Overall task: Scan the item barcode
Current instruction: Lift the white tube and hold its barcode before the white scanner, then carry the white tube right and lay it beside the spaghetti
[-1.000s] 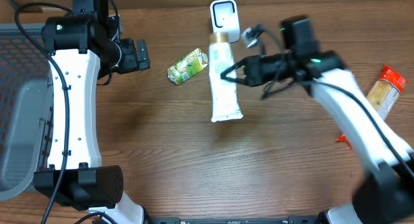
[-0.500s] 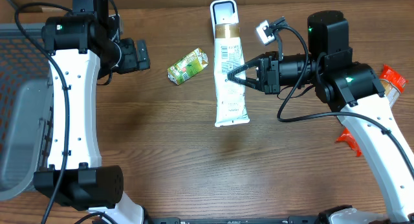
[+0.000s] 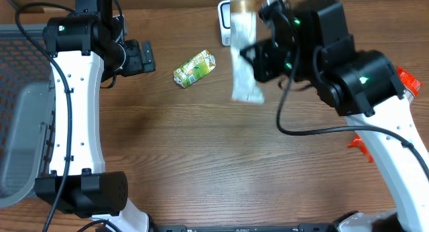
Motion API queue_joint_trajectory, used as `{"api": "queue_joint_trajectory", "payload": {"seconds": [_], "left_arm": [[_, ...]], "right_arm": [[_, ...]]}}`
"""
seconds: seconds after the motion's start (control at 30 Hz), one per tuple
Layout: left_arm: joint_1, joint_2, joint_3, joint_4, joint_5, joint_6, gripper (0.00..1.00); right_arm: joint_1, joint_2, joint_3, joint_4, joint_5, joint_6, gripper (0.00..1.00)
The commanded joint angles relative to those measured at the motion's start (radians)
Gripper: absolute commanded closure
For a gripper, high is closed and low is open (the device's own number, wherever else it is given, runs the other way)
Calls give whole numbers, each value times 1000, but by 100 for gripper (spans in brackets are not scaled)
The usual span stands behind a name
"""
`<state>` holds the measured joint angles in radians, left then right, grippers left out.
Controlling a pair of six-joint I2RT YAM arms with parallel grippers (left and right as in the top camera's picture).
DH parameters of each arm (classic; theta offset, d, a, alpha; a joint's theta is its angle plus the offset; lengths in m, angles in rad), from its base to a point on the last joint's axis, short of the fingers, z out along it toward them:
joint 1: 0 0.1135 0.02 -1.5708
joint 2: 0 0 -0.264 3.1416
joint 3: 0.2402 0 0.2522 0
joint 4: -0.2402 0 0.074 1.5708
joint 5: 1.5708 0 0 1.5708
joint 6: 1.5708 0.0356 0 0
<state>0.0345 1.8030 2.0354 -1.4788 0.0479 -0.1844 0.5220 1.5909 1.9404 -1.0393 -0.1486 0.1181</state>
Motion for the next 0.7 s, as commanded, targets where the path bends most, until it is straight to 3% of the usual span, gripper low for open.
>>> {"api": "queue_joint_trajectory", "payload": {"seconds": [0.0,0.13,0.27,0.37,0.5,0.67], "left_arm": [[4,11,0,-2,0,-10,1],[4,10,0,-1,0,-10,0],[4,10,0,-2,0,-10,0],[4,10,0,-1,0,-10,0],[4,10,0,-1,0,-10,0],[4,10,0,-1,0,-10,0]], "right_arm": [[50,119,49,48,472,-193,96],[70,266,49,187,782,-313,96],[62,413,49,359,908,-644,96],[44,503,49,536,939,-818,96],[13,602,49,769,941,-924,96],[-16,708,49,930,933,-1094,96]]}}
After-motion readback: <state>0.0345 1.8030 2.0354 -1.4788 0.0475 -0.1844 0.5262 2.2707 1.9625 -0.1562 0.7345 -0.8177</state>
